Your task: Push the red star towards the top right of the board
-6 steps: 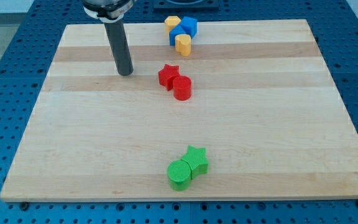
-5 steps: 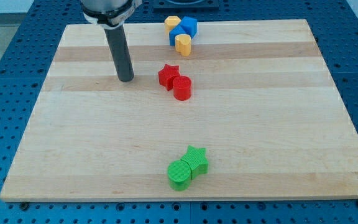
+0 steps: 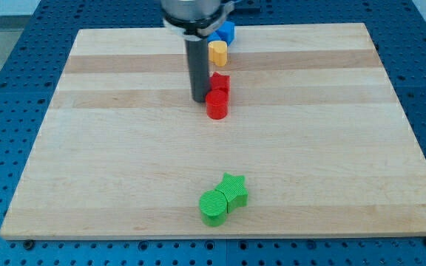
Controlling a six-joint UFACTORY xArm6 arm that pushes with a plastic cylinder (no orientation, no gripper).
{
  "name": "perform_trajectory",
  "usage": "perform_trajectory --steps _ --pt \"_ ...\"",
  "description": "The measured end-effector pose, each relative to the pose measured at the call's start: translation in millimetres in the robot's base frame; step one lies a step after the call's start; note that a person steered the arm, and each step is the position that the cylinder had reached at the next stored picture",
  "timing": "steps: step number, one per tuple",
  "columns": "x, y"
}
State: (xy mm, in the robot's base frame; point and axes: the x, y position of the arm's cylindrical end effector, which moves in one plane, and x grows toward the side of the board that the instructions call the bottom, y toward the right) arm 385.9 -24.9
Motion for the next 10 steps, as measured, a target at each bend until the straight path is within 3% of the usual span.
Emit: perform_trajectory --steps 2,4,5,6,7,8,9,10 --pt "-7 62" --pt "-10 8" --pt "-48 32" --pt "-56 88" --pt "-54 116" --pt "-32 82" --pt "-5 91" --pt "-22 124"
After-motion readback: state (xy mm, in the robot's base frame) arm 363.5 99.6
